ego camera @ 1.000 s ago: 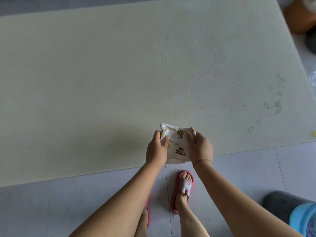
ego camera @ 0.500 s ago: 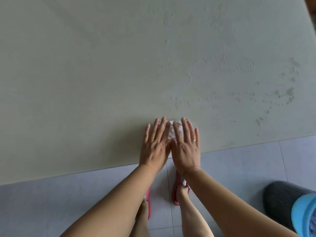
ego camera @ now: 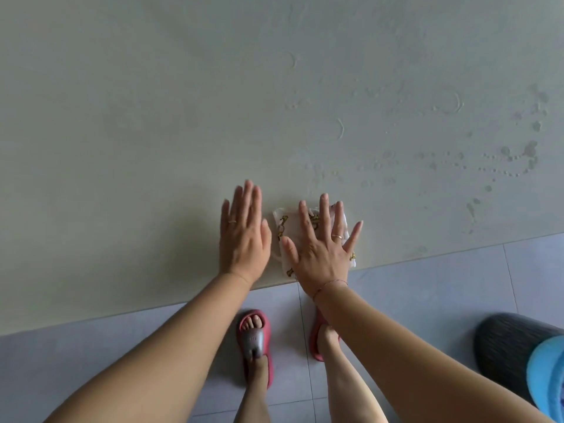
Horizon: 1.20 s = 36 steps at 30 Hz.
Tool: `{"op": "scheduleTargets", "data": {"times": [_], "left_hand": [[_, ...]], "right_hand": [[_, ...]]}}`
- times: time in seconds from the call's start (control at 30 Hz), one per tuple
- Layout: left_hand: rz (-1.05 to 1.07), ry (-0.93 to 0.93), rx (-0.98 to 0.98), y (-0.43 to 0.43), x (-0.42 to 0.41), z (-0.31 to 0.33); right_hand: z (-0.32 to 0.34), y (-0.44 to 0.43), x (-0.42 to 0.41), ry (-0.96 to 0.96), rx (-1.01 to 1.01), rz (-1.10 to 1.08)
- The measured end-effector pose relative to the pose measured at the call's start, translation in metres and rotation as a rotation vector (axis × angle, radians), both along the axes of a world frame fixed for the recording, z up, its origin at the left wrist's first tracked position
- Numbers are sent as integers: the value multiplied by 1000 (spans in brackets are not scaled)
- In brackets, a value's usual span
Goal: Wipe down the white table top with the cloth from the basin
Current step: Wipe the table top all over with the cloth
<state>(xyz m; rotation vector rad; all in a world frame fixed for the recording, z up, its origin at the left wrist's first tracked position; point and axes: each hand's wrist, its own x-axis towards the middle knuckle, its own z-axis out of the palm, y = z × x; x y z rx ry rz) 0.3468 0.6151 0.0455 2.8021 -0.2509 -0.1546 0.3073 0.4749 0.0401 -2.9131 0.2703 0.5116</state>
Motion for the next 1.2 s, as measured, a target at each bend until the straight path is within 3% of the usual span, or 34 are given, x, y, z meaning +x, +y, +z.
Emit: {"op": "scheduleTargets", "data": {"times": [0.13,0.33,0.47,0.57,0.63,0.73,0.87,0.93,1.03,1.1,1.13,1.2], "left_hand": [[84,-2,81,12,44,-12],[164,6,145,25,74,-34],[158,-14,171,25,70,-36],[167,-19,176,25,70,-36],[167,-28,171,26,69,-38],[162,-32,165,25,70,-37],[166,-22,172,24,70,-33],[170,-21,175,24,70,-32],[171,-22,179,23,71,-32],[177,-21,177,22,72,-32],[180,-21,178,22,72,-32],[185,-22,174,22,73,-32]], "right_hand": [[-8,5,2,-20,-33,34],[-14,-38,-12,-152,11,518],[-15,-81,-3,-145,-39,297],[-13,-61,-2,-105,-68,47],[-12,-31,-6,-99,-60,35],[-15,-11,-14,-126,-16,319],[-13,-54,16,-167,32,668],[-13,-78,43,-163,-2,582],[-15,-82,71,-132,-38,140],[-15,-53,70,-128,-50,-38],[-15,-36,65,-133,-28,-13],[-14,-6,49,-138,33,232]]}}
